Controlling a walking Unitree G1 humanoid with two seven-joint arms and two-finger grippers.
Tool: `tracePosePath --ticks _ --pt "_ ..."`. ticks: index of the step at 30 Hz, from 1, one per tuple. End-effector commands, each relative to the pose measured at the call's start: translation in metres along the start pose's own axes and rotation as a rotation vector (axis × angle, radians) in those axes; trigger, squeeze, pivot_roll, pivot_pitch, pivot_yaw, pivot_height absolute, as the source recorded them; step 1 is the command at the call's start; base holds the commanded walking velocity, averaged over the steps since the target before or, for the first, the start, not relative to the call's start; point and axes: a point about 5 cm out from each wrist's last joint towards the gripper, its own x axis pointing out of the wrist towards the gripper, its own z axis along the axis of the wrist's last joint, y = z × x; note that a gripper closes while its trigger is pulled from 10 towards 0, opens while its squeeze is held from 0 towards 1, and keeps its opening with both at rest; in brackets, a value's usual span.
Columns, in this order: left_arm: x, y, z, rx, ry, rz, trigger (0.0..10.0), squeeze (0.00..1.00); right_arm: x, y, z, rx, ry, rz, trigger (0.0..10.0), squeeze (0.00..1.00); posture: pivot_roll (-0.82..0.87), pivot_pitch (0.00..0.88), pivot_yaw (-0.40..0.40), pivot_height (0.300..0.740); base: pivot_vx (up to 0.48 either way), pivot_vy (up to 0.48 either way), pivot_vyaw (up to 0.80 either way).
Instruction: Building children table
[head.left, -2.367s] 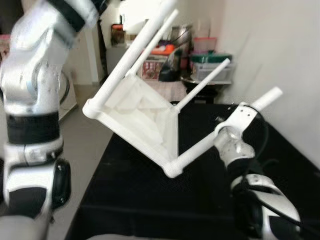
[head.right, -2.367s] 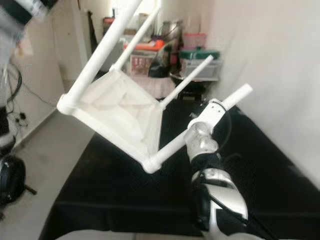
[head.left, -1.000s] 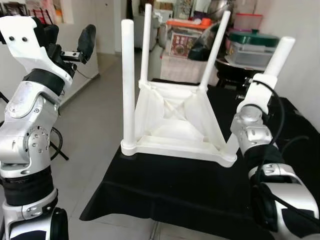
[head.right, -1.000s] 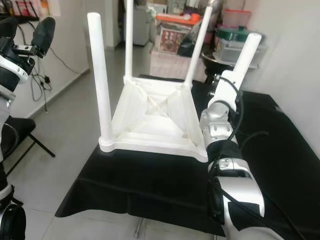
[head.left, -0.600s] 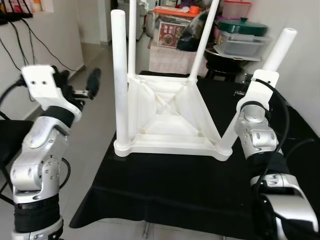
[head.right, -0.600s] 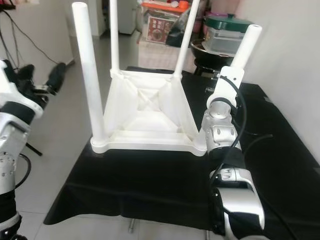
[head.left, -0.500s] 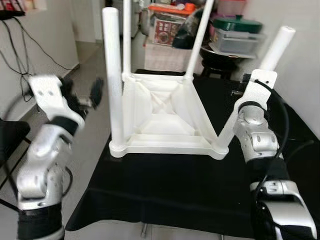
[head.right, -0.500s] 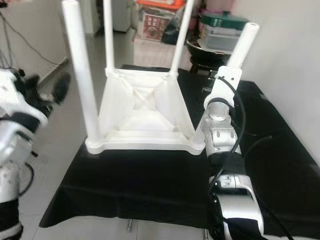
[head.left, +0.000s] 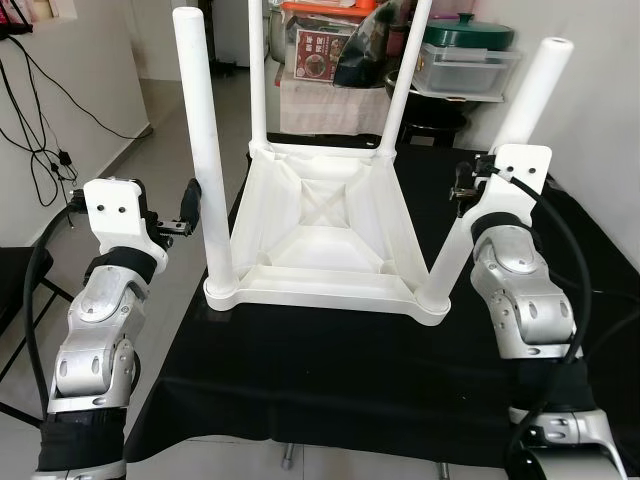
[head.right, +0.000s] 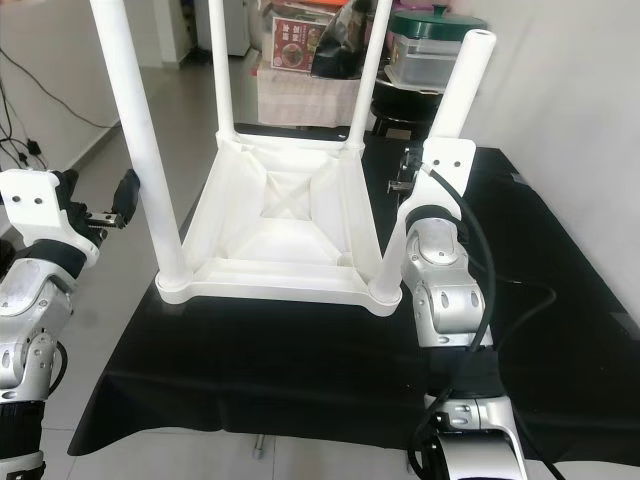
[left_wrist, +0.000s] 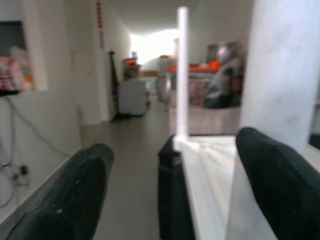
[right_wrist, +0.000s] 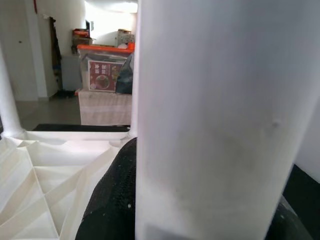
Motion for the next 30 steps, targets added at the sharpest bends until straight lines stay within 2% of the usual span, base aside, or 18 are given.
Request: tracePosePath --ticks 1,6,9,10,11,12,13,15,18,19,20,22,24,25,30 --pt "0.0 -0.029 -0.025 -0.001 0.116 -0.128 10.0 0.0 -0.013 0.038 -0.046 -0.097 0.218 0.199 10.0 0.0 -0.01 0.118 -0.077 0.74 0.0 0.0 0.0" --pt "0.001 -0.031 -0.04 0.001 0.152 -0.14 10.0 0.0 -0.017 0.038 -0.037 -0.113 0.227 0.232 10.0 0.0 -0.03 0.125 -0.078 0.74 0.0 0.0 0.0" --pt "0.001 -0.031 -0.04 0.001 0.152 -0.14 10.0 0.0 -0.017 0.038 -0.037 -0.113 0.227 0.232 10.0 0.0 -0.03 0.125 -0.078 0.74 0.0 0.0 0.0" --pt "0.002 -0.035 -0.041 -0.038 0.15 -0.172 10.0 0.0 -0.019 0.038 -0.033 -0.122 0.227 0.247 10.0 0.0 -0.03 0.127 -0.077 0.74 0.0 0.0 0.0" --pt "0.002 -0.035 -0.041 -0.038 0.15 -0.172 10.0 0.0 -0.019 0.038 -0.033 -0.122 0.227 0.247 10.0 0.0 -0.03 0.127 -0.077 0.74 0.0 0.0 0.0" --pt "0.004 -0.042 -0.036 -0.086 0.117 -0.223 10.0 0.0 -0.02 0.038 -0.031 -0.131 0.228 0.259 10.0 0.0 -0.04 0.131 -0.076 0.74 0.0 0.0 0.0" --pt "0.004 -0.042 -0.036 -0.086 0.117 -0.223 10.0 0.0 -0.02 0.038 -0.031 -0.131 0.228 0.259 10.0 0.0 -0.04 0.131 -0.076 0.74 0.0 0.0 0.0" --pt "0.005 -0.063 0.0 -0.193 -0.012 -0.364 10.0 0.0 -0.02 0.042 -0.03 -0.145 0.228 0.298 10.0 0.0 -0.03 0.14 -0.076 0.74 0.0 0.0 0.0" --pt "0.003 -0.07 0.011 -0.217 -0.047 -0.406 10.0 0.0 -0.02 0.043 -0.03 -0.149 0.229 0.311 10.0 0.0 -0.03 0.14 -0.076 0.74 0.0 0.0 0.0" --pt "-0.004 -0.076 0.02 -0.243 -0.07 -0.449 10.0 0.0 -0.018 0.045 -0.029 -0.15 0.23 0.326 10.0 0.0 -0.02 0.142 -0.079 0.74 0.0 0.0 0.0" --pt "-0.004 -0.076 0.02 -0.243 -0.07 -0.449 10.0 0.0 -0.018 0.045 -0.029 -0.15 0.23 0.326 10.0 0.0 -0.02 0.142 -0.079 0.74 0.0 0.0 0.0" --pt "-0.018 -0.085 0.024 -0.25 -0.069 -0.5 10.0 0.0 -0.015 0.049 -0.026 -0.147 0.224 0.35 10.0 0.0 -0.01 0.142 -0.082 0.74 0.0 0.0 0.0" --pt "-0.018 -0.085 0.024 -0.25 -0.069 -0.5 10.0 0.0 -0.015 0.049 -0.026 -0.147 0.224 0.35 10.0 0.0 -0.01 0.142 -0.082 0.74 0.0 0.0 0.0" --pt "-0.028 -0.089 0.023 -0.238 -0.053 -0.525 10.0 0.0 -0.013 0.052 -0.024 -0.145 0.22 0.364 10.0 0.0 -0.01 0.142 -0.083 0.74 0.0 0.0 0.0" --pt "-0.035 -0.089 0.024 -0.208 -0.044 -0.526 10.0 0.0 -0.013 0.056 -0.022 -0.141 0.218 0.386 10.0 0.0 0.0 0.142 -0.085 0.74 0.0 0.0 0.0"
